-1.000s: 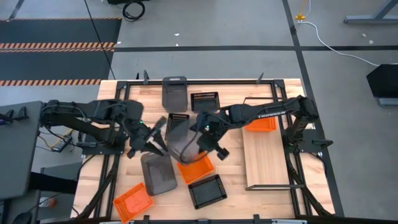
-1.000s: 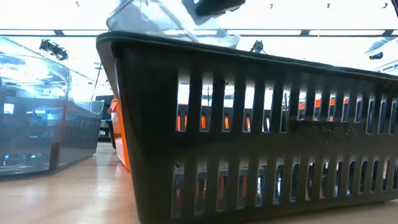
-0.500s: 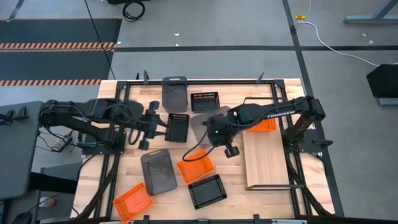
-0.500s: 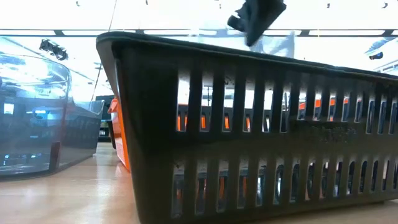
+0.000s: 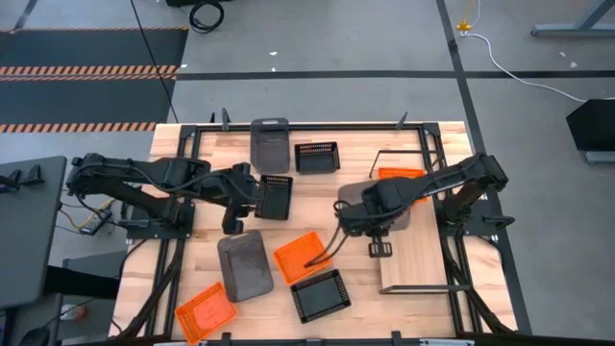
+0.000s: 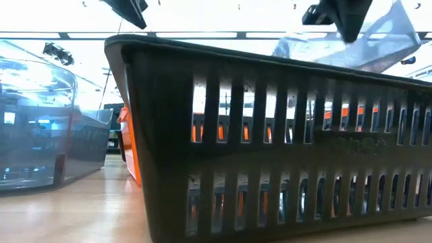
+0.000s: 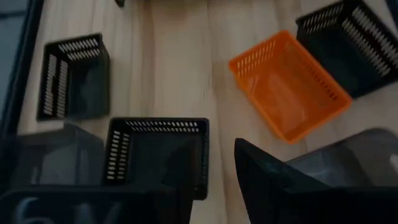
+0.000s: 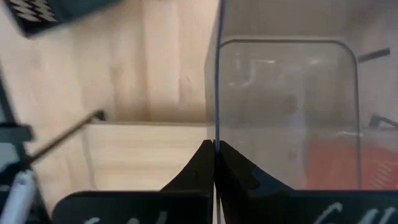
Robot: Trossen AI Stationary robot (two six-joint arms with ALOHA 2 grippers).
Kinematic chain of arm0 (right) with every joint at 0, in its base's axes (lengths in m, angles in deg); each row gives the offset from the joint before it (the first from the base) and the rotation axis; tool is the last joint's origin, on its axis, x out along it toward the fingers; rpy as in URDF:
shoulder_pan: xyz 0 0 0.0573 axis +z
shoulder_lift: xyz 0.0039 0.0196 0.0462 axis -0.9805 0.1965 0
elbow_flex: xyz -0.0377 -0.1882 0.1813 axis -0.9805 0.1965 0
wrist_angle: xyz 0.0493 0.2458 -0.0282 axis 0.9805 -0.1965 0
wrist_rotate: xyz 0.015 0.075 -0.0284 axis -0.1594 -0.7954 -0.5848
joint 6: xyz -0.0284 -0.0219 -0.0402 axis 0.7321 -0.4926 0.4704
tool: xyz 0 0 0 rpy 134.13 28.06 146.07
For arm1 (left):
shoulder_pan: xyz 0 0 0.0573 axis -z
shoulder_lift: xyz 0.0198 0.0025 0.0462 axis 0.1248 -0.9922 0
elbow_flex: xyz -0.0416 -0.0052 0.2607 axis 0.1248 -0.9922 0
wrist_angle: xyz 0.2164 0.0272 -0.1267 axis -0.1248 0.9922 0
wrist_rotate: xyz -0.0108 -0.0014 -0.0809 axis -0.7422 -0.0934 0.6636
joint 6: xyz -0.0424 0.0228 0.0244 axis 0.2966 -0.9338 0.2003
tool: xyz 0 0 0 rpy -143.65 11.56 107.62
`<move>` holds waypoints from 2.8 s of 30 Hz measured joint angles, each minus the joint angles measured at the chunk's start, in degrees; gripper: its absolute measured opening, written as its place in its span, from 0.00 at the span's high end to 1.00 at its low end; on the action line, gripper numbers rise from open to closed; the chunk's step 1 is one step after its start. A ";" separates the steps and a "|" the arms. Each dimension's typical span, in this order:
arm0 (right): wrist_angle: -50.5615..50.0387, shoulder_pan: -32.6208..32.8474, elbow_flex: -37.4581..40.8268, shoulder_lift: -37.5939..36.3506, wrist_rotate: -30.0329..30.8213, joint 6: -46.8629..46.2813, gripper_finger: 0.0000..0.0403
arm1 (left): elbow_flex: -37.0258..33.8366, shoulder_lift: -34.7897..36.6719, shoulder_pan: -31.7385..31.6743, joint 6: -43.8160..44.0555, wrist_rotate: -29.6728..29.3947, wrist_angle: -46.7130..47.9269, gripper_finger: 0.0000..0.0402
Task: Stack baskets on shelf by color
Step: Put the middle black transparent bin on the shelf, then put bottom black bin on the shelf
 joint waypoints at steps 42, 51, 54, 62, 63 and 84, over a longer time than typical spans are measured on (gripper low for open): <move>14.03 21.07 33.59 -20.61 10.47 -31.36 0.98 | 0.00 -0.16 10.64 4.95 -11.03 -9.56 0.71; 19.04 21.06 37.38 -20.55 10.47 -29.00 0.97 | -2.66 -0.49 11.77 7.54 -12.36 -10.79 0.71; 18.60 21.06 37.53 -20.55 10.47 -28.66 0.97 | -5.55 -0.51 11.79 7.59 -12.41 -13.82 0.71; 18.88 21.40 37.53 -20.55 10.52 -27.28 0.97 | -10.98 -0.53 11.79 9.87 -12.45 -18.53 0.71; 18.85 21.45 37.53 -20.55 10.55 -27.28 0.97 | -11.50 -0.53 11.80 9.92 -12.44 -19.46 0.71; 13.66 21.45 36.69 -20.55 11.37 -26.41 0.68 | -13.79 -0.53 11.81 12.22 -12.43 -23.33 0.71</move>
